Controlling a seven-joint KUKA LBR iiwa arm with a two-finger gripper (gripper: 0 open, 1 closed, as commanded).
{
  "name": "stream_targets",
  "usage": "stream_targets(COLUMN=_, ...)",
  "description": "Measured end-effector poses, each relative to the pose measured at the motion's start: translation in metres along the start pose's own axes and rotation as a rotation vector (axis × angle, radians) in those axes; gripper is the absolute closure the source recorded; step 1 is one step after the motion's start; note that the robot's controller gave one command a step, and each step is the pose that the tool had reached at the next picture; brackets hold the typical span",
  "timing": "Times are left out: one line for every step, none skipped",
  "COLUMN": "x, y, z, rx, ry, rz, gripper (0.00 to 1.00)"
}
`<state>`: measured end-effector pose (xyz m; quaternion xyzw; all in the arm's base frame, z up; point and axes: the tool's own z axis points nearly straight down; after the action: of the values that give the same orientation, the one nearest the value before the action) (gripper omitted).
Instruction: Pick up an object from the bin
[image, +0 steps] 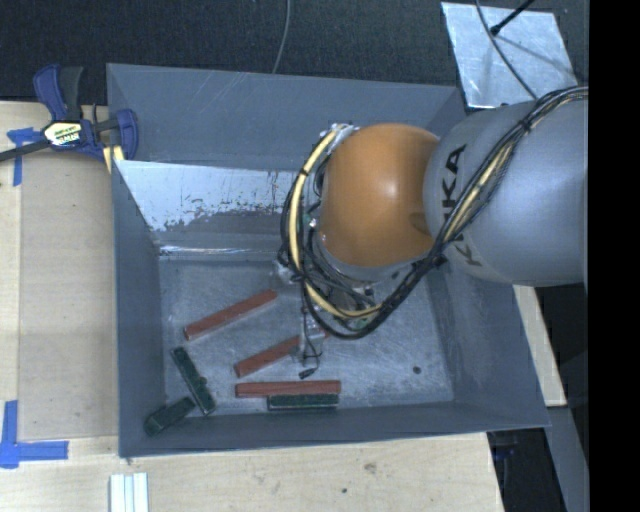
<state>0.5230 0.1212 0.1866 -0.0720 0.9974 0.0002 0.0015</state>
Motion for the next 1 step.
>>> stream_targets(x=-0.0068, y=-0.0038, z=0.0315, rx=-0.001, ry=-0.01, rz=-0.043, gripper=0.0)
